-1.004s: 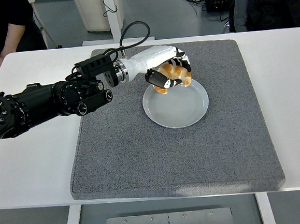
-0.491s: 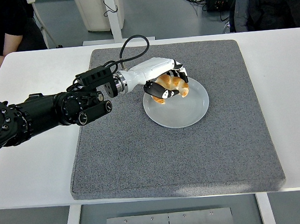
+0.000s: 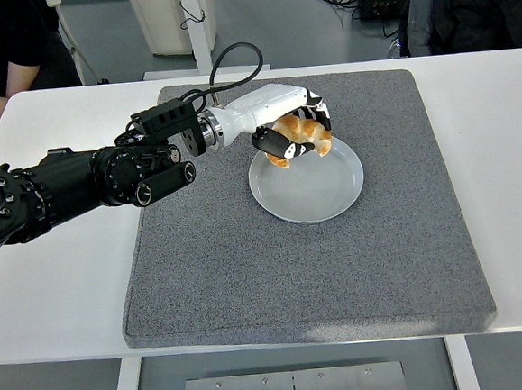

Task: Place the bread on the plate

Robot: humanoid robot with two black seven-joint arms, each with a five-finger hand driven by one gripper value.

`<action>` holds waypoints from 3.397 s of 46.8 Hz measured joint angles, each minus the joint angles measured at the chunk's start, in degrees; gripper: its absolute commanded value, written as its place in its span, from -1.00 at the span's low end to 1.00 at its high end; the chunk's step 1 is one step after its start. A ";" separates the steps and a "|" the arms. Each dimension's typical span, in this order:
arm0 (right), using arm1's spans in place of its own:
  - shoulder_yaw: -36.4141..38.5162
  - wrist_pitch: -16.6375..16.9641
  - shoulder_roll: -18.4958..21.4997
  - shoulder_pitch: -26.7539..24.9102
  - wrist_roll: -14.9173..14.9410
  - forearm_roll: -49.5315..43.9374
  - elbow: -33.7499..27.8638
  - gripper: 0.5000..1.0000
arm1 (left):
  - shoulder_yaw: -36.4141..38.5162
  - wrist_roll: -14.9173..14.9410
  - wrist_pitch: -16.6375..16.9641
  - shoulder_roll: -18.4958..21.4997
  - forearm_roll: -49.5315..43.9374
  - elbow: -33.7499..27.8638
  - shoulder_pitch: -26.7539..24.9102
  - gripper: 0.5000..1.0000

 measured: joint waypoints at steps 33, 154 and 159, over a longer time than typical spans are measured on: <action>0.00 0.00 0.00 0.00 -0.01 0.00 0.01 1.00 | -1.31 0.00 0.06 0.00 -0.78 4.20 5.84 -1.00; 0.00 0.00 0.00 0.00 0.00 -0.01 0.02 1.00 | -46.75 6.62 -17.00 14.62 -35.25 4.04 10.47 0.89; 0.00 0.00 0.00 0.00 0.00 -0.01 0.01 1.00 | -49.75 6.62 -17.07 16.20 -35.26 4.04 11.83 0.90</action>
